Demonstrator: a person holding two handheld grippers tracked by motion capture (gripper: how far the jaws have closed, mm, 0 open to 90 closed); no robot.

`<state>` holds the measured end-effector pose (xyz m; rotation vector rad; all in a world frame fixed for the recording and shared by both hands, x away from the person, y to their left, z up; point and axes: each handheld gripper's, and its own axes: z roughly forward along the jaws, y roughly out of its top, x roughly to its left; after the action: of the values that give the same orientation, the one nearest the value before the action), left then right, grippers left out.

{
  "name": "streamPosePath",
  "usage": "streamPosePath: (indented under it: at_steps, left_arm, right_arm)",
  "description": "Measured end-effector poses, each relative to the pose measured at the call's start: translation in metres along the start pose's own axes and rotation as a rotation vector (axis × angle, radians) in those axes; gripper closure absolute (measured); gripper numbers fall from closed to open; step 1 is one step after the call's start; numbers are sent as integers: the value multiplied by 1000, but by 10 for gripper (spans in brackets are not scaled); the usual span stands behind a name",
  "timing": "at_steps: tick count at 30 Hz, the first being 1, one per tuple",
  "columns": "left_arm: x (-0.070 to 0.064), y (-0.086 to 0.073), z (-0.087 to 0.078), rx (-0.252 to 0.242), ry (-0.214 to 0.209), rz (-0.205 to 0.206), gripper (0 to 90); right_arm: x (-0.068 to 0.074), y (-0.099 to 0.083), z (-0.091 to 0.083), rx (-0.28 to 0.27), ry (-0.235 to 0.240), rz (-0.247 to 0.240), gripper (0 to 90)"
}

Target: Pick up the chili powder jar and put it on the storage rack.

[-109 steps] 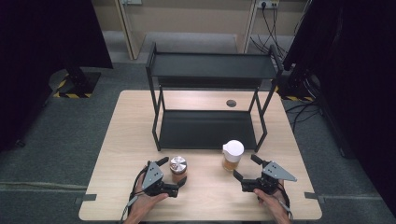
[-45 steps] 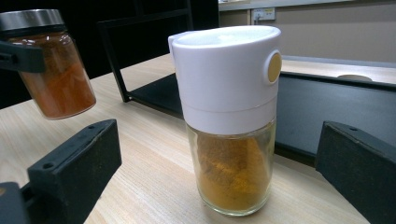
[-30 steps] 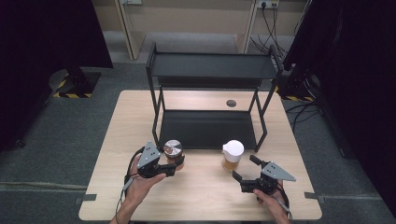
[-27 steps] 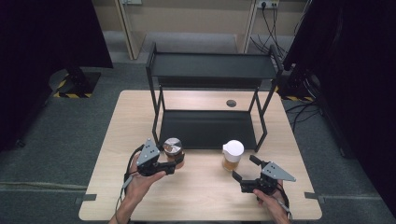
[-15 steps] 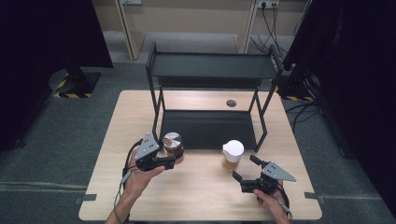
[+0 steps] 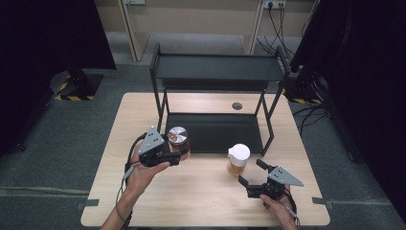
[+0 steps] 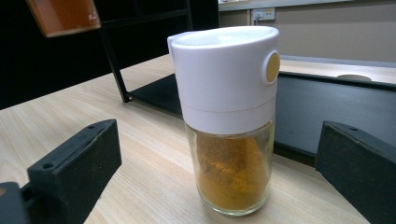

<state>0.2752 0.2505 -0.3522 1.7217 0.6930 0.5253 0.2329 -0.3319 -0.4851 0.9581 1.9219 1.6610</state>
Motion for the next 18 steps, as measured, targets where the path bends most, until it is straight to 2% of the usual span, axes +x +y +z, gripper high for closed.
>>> streamPosePath:
  at_steps: [3, 11, 18]
  left_arm:
    - [0, 12, 0, 6, 0, 15, 309]
    - [8, 39, 3, 16, -21, 16, 309]
    - [10, 61, 5, 19, -18, 28, 309]
  right_arm:
    - [0, 0, 0, 0, 1, 1, 8]
    - [0, 0, 0, 1, 2, -1, 8]
    - [0, 0, 0, 0, 0, 2, 8]
